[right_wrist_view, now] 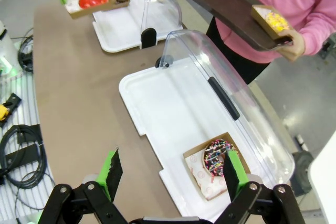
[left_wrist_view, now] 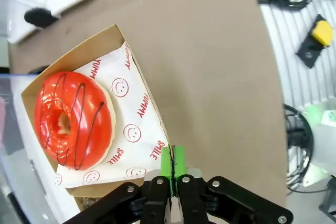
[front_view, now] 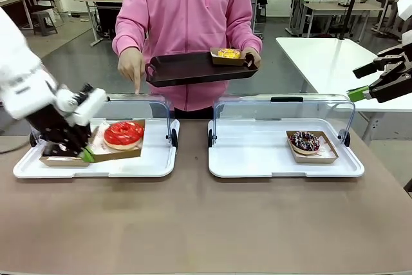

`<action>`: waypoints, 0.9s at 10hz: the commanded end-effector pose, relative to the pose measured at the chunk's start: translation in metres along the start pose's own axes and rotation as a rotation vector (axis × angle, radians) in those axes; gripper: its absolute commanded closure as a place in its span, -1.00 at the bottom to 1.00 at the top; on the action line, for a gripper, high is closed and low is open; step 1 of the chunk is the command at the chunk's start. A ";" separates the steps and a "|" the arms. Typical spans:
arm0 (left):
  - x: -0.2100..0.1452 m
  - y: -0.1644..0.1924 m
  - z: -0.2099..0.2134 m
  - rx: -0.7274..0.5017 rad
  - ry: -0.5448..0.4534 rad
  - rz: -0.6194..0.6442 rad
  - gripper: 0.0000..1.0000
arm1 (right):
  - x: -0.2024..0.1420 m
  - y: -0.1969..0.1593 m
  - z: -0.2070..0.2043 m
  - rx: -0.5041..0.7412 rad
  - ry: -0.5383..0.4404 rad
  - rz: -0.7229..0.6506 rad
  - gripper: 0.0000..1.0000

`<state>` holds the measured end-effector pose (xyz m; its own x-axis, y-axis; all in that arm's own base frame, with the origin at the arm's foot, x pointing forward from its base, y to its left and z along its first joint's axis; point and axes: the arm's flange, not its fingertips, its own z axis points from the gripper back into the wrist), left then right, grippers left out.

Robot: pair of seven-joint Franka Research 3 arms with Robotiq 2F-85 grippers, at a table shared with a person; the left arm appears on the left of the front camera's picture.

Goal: Provide the desired donut to the person.
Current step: Pick up and lift the Paper togo box containing the Donut pointed at by the person.

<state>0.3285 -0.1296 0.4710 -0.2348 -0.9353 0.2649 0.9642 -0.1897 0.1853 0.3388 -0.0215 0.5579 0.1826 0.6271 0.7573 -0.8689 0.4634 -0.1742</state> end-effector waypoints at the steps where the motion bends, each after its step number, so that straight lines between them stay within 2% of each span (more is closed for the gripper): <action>1: -0.001 -0.063 0.035 0.053 -0.018 -0.073 1.00 | -0.002 0.001 -0.001 0.003 0.001 -0.001 -1.00; 4: 0.006 -0.094 0.083 0.121 -0.001 -0.095 1.00 | -0.002 0.001 -0.001 0.003 0.001 -0.001 -1.00; 6: 0.000 -0.084 0.084 0.077 0.006 -0.056 1.00 | -0.002 0.001 -0.001 0.003 0.001 -0.001 -1.00; 7: 0.016 -0.075 0.112 0.117 -0.018 -0.106 1.00 | -0.002 0.001 -0.001 0.003 0.001 -0.001 -1.00; 9: 0.016 -0.075 0.112 0.117 -0.018 -0.106 1.00 | -0.002 0.001 -0.001 0.003 0.001 -0.001 -1.00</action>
<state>0.2363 -0.0947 0.5663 -0.3348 -0.9073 0.2543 0.9171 -0.2517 0.3092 0.3388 -0.0214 0.5580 0.1821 0.6268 0.7576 -0.8691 0.4629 -0.1741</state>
